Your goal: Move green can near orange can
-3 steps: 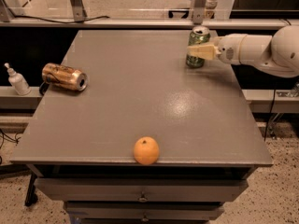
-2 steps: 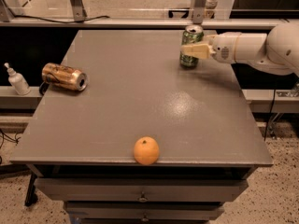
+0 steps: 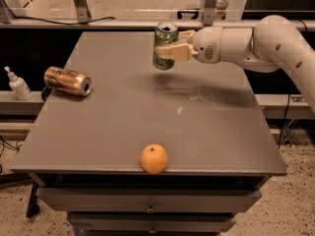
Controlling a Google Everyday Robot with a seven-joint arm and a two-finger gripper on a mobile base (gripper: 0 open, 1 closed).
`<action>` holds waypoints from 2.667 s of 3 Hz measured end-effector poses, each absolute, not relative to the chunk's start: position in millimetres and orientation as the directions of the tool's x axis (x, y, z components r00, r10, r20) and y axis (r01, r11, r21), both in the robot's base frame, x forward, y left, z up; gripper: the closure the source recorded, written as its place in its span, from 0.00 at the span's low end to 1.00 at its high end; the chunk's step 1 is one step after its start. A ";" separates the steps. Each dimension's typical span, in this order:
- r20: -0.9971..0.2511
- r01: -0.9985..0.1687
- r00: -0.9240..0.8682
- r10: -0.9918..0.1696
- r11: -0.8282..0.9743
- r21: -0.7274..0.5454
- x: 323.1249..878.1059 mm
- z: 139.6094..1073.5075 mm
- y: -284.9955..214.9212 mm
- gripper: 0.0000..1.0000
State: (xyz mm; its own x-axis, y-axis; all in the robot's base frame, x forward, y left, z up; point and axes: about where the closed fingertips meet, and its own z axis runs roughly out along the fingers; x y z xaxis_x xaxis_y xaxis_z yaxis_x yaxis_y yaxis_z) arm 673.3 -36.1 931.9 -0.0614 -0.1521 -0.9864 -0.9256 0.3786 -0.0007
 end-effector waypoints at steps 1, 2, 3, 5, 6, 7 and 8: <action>-0.986 -0.926 -0.061 -0.152 0.378 -0.001 673.2 931.9 -35.9 1.00; -0.990 -0.943 -0.066 -0.124 0.332 0.021 665.6 935.3 -9.5 1.00; -0.990 -0.970 -0.086 -0.113 0.236 0.057 645.6 938.7 45.9 1.00; -0.984 -0.991 -0.114 -0.136 0.089 0.103 606.0 912.9 132.1 1.00; -0.985 -0.993 -0.115 -0.132 0.054 0.109 597.1 897.5 154.5 1.00; -0.986 -0.994 -0.105 -0.130 0.041 0.101 596.0 886.7 161.8 1.00; -0.988 -0.996 -0.086 -0.132 0.030 0.083 597.3 881.5 160.6 0.83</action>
Offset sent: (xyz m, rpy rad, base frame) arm -0.0173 0.0550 0.0084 0.0732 0.0271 0.1056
